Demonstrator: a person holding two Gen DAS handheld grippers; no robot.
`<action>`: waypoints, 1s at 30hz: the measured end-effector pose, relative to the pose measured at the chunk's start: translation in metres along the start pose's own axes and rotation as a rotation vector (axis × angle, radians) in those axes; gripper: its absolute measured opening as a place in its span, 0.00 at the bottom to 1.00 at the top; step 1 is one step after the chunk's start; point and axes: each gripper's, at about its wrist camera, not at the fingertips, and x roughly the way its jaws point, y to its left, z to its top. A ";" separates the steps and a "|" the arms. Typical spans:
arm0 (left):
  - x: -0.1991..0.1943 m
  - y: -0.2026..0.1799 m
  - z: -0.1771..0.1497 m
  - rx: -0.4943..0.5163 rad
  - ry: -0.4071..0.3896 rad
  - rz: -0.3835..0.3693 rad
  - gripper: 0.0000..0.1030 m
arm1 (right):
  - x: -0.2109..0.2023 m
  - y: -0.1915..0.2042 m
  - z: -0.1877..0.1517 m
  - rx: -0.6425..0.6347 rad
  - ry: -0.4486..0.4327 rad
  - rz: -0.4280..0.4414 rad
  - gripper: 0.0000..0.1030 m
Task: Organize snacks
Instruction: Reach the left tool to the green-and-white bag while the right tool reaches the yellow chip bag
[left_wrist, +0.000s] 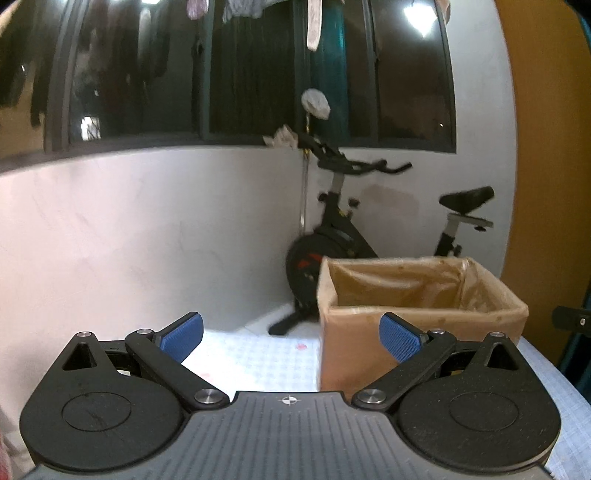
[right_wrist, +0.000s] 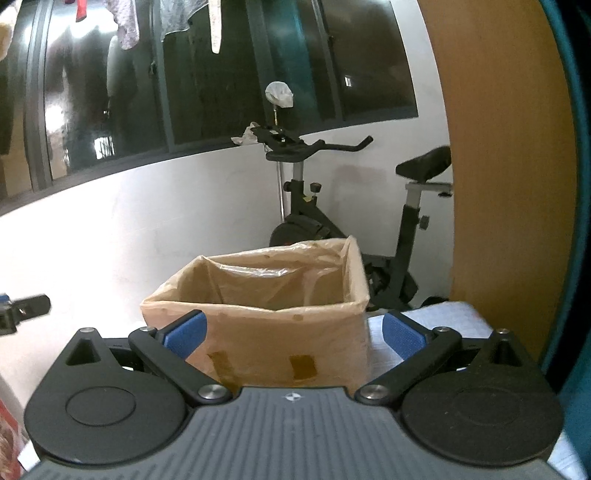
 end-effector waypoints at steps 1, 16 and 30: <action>0.004 0.002 -0.006 -0.009 0.016 -0.022 0.99 | 0.002 -0.001 -0.006 0.006 -0.003 0.008 1.00; 0.022 -0.029 -0.116 0.047 0.181 -0.311 0.99 | 0.028 -0.010 -0.085 0.011 0.171 0.028 1.00; 0.057 -0.026 -0.141 -0.013 0.245 -0.301 1.00 | 0.035 -0.012 -0.104 0.046 0.227 0.067 1.00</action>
